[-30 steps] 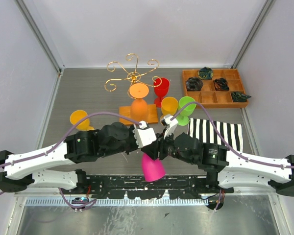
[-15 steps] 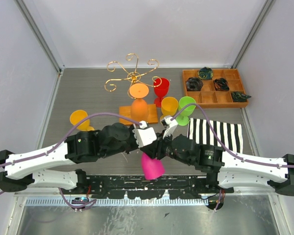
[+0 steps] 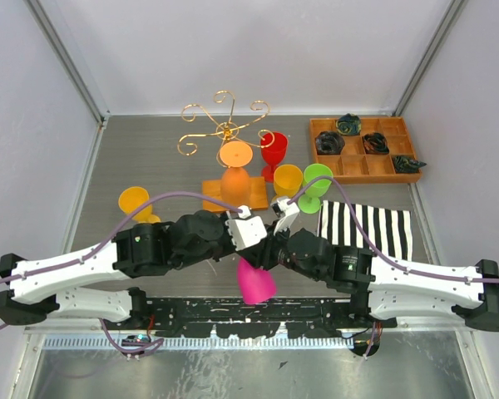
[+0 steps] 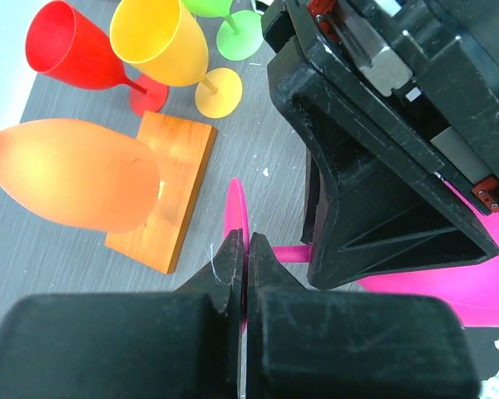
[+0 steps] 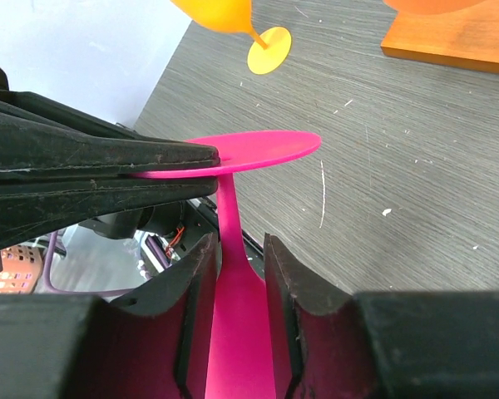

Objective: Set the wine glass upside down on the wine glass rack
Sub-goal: Turn the wine glass upside down at the wine rack.

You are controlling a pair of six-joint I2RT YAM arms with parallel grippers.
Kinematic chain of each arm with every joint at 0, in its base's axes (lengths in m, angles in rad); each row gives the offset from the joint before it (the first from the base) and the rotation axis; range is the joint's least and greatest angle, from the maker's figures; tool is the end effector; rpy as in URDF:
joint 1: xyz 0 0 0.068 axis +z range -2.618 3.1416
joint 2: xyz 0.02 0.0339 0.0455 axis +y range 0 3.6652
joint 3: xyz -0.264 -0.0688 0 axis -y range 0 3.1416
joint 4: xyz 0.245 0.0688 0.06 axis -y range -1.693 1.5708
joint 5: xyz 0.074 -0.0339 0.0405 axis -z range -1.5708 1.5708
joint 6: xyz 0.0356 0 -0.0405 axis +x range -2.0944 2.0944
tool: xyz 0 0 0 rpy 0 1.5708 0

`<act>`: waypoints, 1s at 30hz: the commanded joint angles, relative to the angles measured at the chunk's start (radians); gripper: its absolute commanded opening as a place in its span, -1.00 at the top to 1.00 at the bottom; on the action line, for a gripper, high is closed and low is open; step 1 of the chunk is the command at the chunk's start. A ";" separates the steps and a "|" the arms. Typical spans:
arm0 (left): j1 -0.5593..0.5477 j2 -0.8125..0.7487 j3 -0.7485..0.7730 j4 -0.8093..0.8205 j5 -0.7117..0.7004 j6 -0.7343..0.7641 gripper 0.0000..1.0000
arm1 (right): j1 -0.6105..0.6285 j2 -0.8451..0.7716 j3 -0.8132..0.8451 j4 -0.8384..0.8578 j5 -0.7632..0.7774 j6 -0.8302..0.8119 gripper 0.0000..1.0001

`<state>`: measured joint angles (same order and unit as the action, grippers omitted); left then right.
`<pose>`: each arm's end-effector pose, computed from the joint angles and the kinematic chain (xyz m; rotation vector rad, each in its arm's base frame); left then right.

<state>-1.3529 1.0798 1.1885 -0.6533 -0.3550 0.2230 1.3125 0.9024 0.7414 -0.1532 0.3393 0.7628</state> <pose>0.0606 -0.2164 0.3769 1.3279 1.6180 -0.3127 0.0651 0.2001 0.3074 -0.3042 1.9985 1.0805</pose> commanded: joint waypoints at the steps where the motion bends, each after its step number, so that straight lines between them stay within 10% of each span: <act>1: -0.006 0.002 -0.003 0.070 -0.027 -0.021 1.00 | 0.001 0.002 -0.015 0.012 0.016 0.005 0.31; 6: -0.009 0.007 0.004 0.069 -0.026 -0.023 1.00 | 0.001 -0.006 -0.015 0.012 0.020 0.003 0.26; 12: -0.009 0.000 -0.010 0.081 -0.039 -0.029 1.00 | 0.001 -0.008 -0.026 0.015 0.028 -0.004 0.97; 30: -0.009 -0.096 -0.053 0.103 -0.055 -0.153 0.07 | 0.001 -0.052 -0.034 -0.006 0.104 0.008 0.99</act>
<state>-1.3621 1.0306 1.1442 -0.6022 -0.4011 0.1242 1.3132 0.8921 0.7116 -0.1673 0.3878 0.7578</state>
